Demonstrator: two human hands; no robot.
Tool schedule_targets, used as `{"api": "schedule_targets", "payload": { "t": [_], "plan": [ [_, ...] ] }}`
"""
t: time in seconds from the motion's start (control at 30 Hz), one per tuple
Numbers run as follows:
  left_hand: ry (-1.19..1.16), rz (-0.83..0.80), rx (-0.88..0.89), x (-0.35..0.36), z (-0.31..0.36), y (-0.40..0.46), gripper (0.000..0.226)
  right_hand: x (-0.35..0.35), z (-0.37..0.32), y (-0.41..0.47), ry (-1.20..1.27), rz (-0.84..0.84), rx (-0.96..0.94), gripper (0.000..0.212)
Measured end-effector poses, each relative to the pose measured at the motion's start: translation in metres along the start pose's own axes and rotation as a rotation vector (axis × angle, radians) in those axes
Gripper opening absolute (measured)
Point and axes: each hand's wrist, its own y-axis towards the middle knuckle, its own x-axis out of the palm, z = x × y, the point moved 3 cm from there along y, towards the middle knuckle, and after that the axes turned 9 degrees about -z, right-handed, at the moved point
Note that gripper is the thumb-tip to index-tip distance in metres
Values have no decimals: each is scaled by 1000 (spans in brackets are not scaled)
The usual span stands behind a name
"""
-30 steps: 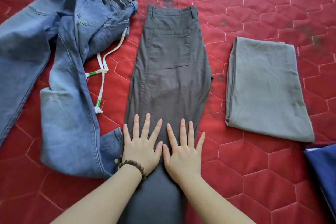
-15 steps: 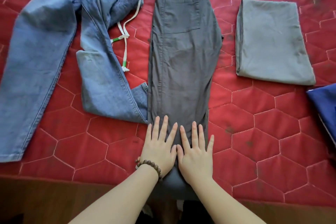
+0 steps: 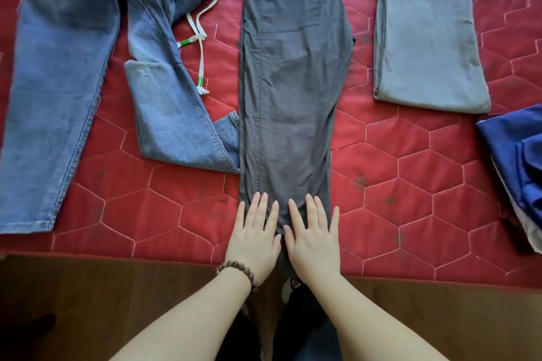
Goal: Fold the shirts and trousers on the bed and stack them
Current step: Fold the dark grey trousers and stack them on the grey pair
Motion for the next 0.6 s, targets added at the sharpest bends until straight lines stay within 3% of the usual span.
{"api": "schedule_targets", "payload": {
  "t": [0.2,0.37,0.6],
  "plan": [
    [16,49,-1,-39,-4,59,69,-38,19,60,31,72,-60,54],
    [39,122,43,-73,-2,158,66,-59,50,152,-4,70,-99,54],
    [24,240,-255,-129,-36,286,75,-109,103,281,-134,33,-170,57]
  ]
}}
